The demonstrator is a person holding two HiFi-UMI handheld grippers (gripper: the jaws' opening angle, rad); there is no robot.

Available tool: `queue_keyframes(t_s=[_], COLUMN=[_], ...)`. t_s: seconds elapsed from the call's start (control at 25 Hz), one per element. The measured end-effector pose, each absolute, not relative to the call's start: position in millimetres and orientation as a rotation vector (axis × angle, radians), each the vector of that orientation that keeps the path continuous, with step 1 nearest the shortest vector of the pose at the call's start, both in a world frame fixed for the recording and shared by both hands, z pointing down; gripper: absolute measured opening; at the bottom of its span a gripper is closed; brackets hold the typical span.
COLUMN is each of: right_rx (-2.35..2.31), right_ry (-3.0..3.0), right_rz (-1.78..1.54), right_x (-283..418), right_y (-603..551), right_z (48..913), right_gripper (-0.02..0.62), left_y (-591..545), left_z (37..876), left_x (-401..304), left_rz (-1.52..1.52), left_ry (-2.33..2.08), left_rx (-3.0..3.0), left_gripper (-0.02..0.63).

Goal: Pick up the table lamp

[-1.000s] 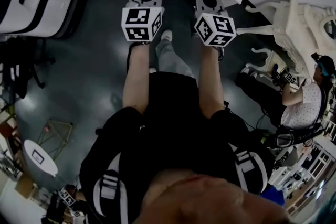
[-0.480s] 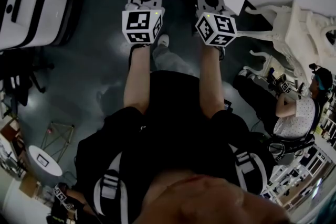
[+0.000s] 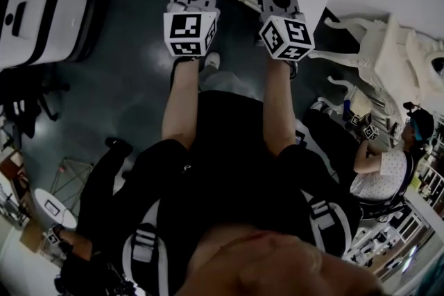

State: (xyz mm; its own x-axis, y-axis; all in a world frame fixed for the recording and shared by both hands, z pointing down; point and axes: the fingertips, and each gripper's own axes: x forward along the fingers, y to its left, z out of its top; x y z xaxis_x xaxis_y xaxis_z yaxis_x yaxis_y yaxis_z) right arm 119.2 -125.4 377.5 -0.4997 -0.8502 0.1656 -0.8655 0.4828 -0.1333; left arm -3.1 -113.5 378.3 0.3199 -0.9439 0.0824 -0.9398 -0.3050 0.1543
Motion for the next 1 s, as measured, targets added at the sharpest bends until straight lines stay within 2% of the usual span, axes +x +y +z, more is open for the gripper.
queue_keyframes(t_s=[0.6,1.0], right_rx=[1.698,1.661], right_ry=[-2.684,-2.780], right_rz=[0.293,0.287], right_x=[173,144], right_y=[-154,-148], right_z=[350,334], right_gripper=[0.018,0.018], left_y=[-137,-141], left_z=[351,336], left_x=[22,14], left_rz=[-0.001,0.038], left_ry=[-1.756,-1.757], left_rx=[2.499,2.540], left_gripper=[0.009,0.009])
